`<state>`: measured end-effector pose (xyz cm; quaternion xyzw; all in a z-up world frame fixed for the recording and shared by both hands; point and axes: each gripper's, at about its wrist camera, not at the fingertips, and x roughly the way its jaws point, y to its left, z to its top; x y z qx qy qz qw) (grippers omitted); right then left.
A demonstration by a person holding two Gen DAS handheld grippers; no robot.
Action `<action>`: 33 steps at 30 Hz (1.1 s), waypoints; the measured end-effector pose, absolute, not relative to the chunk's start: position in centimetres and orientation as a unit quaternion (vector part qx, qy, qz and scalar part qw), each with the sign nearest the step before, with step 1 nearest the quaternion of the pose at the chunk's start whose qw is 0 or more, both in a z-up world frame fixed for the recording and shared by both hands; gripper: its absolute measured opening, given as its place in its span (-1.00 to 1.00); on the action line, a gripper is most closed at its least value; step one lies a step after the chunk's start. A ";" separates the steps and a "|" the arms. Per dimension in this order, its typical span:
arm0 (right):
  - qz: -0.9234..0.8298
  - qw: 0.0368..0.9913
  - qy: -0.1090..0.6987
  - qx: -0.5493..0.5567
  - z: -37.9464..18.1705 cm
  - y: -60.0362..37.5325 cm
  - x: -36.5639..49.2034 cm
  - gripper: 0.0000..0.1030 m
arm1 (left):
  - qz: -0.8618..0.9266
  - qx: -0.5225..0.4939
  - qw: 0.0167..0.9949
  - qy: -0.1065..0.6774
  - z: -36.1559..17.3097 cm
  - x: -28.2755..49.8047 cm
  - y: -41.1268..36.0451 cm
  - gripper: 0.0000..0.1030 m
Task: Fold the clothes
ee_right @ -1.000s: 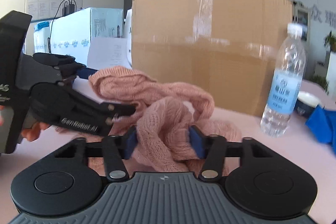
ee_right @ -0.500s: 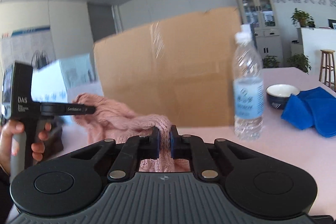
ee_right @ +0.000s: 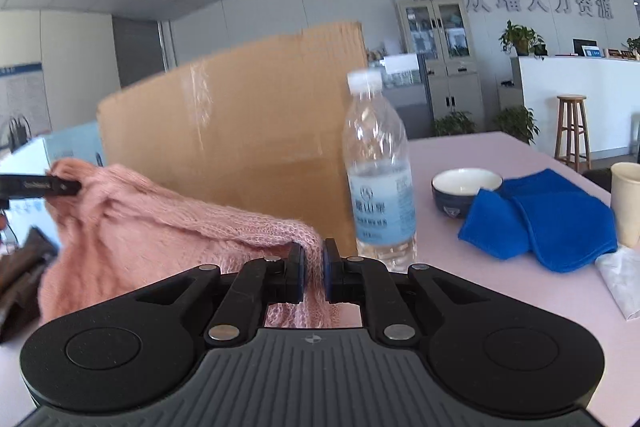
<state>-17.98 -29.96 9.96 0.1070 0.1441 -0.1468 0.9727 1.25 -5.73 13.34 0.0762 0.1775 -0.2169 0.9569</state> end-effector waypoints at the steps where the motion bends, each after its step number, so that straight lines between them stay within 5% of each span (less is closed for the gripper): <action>1: -0.144 0.972 0.154 0.100 9.5 -29.9 -17.4 -0.81 | -0.219 0.081 0.954 0.188 12.9 1.8 -5.8 -0.65; 3: -0.136 0.967 0.190 0.095 8.5 -29.9 -16.0 -0.53 | -0.219 0.108 0.942 0.230 10.6 3.3 -6.2 -0.21; 4: -0.136 0.965 0.201 0.098 8.3 -30.0 -15.7 -0.14 | -0.217 0.121 0.940 0.235 10.0 3.4 -6.2 -0.04; 6: -0.137 0.968 0.186 0.097 8.5 -29.8 -16.1 -0.02 | -0.204 0.149 0.944 0.213 9.2 3.1 -5.8 0.49; 7: -0.135 0.971 0.172 0.094 8.9 -29.6 -16.5 -0.01 | -0.202 0.152 0.948 0.194 9.2 2.7 -5.1 0.58; 16: -0.030 0.988 0.136 0.063 13.9 -22.1 -14.7 0.27 | -0.122 0.144 0.976 0.107 19.0 1.1 2.8 0.60; 22: 0.042 0.981 0.190 -0.011 15.2 -14.4 -8.3 0.52 | -0.141 -0.014 0.982 0.127 31.3 0.5 8.2 0.61; 26: 0.003 0.957 0.281 -0.066 11.5 -10.3 -3.9 0.47 | -0.129 0.052 0.984 0.112 31.9 -0.4 7.9 0.70; 30: 0.005 0.949 0.308 -0.061 8.9 -9.9 -3.0 0.21 | -0.202 0.145 0.949 0.196 23.8 0.6 6.2 0.70; 32: -0.004 0.947 0.317 -0.061 8.3 -9.9 -2.7 -0.61 | -0.230 0.170 0.931 0.226 19.1 0.6 4.9 0.70; 33: -0.006 0.943 0.326 -0.059 8.2 -10.2 -2.6 -0.79 | -0.243 0.182 0.922 0.241 16.8 0.6 4.3 0.70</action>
